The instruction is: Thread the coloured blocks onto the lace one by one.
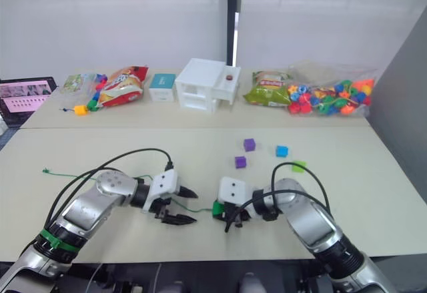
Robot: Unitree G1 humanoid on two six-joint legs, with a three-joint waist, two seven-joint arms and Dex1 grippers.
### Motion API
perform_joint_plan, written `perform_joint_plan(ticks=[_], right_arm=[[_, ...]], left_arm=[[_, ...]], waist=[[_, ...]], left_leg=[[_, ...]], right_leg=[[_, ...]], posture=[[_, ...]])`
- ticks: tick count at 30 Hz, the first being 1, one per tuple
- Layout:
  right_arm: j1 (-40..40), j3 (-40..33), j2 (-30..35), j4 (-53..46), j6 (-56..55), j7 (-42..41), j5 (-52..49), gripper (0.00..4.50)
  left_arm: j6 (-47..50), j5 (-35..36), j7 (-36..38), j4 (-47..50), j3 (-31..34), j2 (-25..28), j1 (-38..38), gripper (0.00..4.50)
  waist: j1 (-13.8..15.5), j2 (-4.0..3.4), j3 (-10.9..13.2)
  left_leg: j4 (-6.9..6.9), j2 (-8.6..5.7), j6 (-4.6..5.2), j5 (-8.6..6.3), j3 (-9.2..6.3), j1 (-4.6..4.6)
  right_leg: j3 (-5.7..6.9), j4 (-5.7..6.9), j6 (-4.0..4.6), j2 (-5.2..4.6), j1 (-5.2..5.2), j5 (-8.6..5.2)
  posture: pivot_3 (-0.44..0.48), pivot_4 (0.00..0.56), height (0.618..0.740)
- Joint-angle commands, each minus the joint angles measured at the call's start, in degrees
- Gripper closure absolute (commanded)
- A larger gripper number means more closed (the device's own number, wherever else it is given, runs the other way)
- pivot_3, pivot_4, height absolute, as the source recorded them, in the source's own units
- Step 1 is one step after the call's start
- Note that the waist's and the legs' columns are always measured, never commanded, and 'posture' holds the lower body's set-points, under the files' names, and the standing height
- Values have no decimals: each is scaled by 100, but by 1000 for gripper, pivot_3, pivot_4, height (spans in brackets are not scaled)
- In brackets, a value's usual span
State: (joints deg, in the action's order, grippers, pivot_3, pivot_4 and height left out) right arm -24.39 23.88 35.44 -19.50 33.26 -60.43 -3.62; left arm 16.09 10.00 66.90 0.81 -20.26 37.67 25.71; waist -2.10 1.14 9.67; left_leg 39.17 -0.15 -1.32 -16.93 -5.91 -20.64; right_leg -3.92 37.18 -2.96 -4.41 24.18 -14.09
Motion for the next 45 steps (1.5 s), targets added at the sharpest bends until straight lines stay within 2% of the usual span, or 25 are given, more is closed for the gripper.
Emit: perform_joint_plan(ticks=[1, 2, 5, 13, 14, 27, 31, 35, 36, 37, 39, 45], right_arm=[[-6, -52, 8, -174, 112, 52, -100, 3311], [-1, -53, 11, -188, 123, 57, -104, 3311], [23, -63, 34, -240, 171, 72, -119, 3311], [69, -105, 97, -307, 241, 98, -138, 3311], [72, -106, 99, -311, 248, 105, -140, 3311], [16, 10, 83, -312, 303, 243, -212, 3311], [-35, 44, 52, -277, 334, 260, -206, 3311], [-64, 26, 20, -253, 412, 303, -207, 3311], [-66, 17, 8, -251, 431, 321, -209, 3311], [-61, 8, 3, -259, 445, 334, -211, 3311], [-50, -86, -46, -286, 464, 427, -237, 2254], [71, -420, -10, -838, 889, 558, -598, 213]], left_arm=[[-465, -340, -184, -285, -48, -132, 0, 899], [-505, -376, -174, -333, -56, -168, -6, 899], [-480, -227, 5, -321, -51, -254, -84, 1703], [-534, -179, 49, -159, -45, -455, -135, 4328], [-542, -200, 48, -137, -53, -470, -127, 4461], [-265, -275, -60, 35, -210, -855, 121, 4461], [-92, -337, -26, 76, -243, -827, 140, 4461], [370, -34, 177, 322, -110, -698, 137, 4461], [577, 133, 309, 395, -51, -646, 158, 3923], [730, 247, 397, 458, -13, -609, 169, 3680], [1164, 593, 664, 632, 92, -455, 244, 3028], [1284, 592, 694, 902, 38, -183, 421, 1026]], waist=[[0, 0, 0], [0, 0, -1], [3, -1, -2], [4, -1, -3], [3, -1, -3], [-3, -1, -2], [-9, -1, -3], [-17, -1, -2], [-20, -1, -2], [-23, -1, -2], [-33, 0, -2], [-27, 0, -2]], left_leg=[[0, 0, 0, 0, 0, 1], [0, 0, 0, 0, 0, 2], [0, -1, 0, 0, 0, 6], [0, -1, 1, -1, -1, 5], [0, 0, 1, -1, -1, 5], [0, -1, 1, -1, -1, 3], [0, 0, 1, -1, -1, 4], [0, 1, 1, -1, -1, 4], [-1, 1, 1, -1, -2, 4], [-1, 1, 2, -1, -1, 4], [-1, 1, 2, -1, -2, 4], [-1, 1, 2, -1, -3, 1]], right_leg=[[0, 1, 0, 0, -1, 0], [0, 1, 0, -1, -2, 0], [0, 2, 0, -1, -6, 0], [0, 2, 0, -1, -5, 0], [0, 2, 0, -1, -5, 0], [0, 0, 0, 0, -4, 0], [0, 1, 0, 1, -4, 0], [0, 1, 0, 2, -3, 0], [0, 1, 0, 2, -3, 0], [0, 1, 0, 2, -3, 0], [0, 2, 0, 3, -2, 0], [0, 2, 0, 2, 0, 0]], posture=[[0, 150, 740], [0, 150, 740], [0, 150, 740], [0, 150, 740], [0, 150, 740], [0, 150, 740], [0, 150, 740], [0, 150, 740], [0, 150, 740], [0, 150, 740], [0, 150, 740], [0, 150, 740]])
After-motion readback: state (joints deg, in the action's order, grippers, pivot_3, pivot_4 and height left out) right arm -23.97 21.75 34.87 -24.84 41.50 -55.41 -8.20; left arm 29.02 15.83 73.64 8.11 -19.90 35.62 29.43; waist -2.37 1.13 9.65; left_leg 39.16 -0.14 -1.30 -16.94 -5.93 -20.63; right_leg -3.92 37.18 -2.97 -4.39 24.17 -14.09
